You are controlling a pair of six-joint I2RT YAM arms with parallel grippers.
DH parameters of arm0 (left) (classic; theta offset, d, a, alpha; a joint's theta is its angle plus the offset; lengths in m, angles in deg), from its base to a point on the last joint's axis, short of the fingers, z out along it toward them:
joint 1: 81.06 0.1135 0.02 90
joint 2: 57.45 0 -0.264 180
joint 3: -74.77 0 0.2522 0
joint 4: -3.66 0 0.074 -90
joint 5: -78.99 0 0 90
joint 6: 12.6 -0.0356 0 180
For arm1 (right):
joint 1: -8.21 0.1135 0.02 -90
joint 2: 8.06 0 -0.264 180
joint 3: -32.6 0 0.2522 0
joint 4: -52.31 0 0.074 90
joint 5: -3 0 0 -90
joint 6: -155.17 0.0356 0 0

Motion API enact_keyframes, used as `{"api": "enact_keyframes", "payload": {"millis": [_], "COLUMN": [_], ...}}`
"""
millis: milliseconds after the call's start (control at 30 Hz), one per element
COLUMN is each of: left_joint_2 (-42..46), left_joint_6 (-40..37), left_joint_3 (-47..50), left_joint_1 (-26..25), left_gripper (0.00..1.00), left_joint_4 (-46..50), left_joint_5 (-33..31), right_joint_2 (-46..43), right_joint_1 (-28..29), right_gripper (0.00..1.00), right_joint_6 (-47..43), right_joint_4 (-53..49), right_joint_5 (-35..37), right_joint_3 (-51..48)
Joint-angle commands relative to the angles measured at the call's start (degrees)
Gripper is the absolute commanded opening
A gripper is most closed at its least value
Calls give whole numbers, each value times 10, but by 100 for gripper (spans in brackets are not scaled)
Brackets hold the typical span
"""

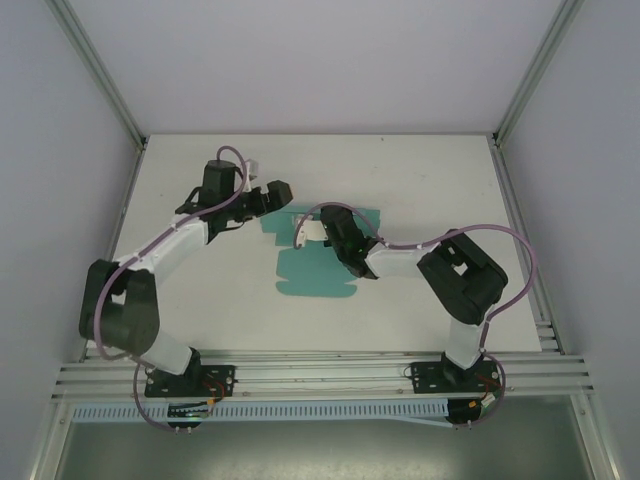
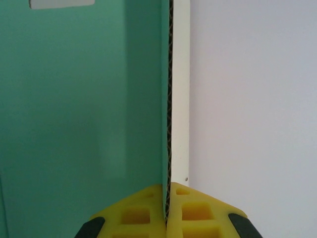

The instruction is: Assemble paper box

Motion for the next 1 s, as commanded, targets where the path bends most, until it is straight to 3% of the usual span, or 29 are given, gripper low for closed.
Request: {"api": "enact_keyframes", "payload": {"millis": [0, 100, 200, 333, 467, 533, 667, 833, 967], "left_joint_2": [-30, -39, -38, -12, -6, -13, -36, -70, -106], "left_joint_6": [-17, -12, -25, -62, -91, -94, -96, -89, -83], "left_joint_3": [-18, -11, -11, -17, -54, -69, -89, -92, -86], "left_joint_1": [-1, -1, -1, -2, -1, -1, -1, -2, -4], "left_gripper": [98, 98, 97, 98, 98, 98, 98, 98, 97], "left_joint_4": [-24, -71, -60, -8, 76, 92, 83, 46, 42], "left_joint_5": [70, 120, 115, 73, -30, -45, 5, 128, 168], "right_joint_2": [-2, 1, 7, 10, 9, 9, 8, 10, 14], "right_joint_1": [4, 7, 9, 8, 8, 9, 11, 10, 10], "right_gripper": [0, 0, 0, 0, 0, 0, 0, 0, 0], "right_joint_6": [-1, 1, 1, 0, 2, 2, 10, 23, 28], "right_joint_4": [17, 14, 13, 18, 14, 6, 3, 8, 23], "right_joint_5": [3, 4, 7, 10, 14, 15, 15, 16, 20], "right_joint_3": [-8, -10, -11, -10, -9, -9, -9, 0, 3]}}
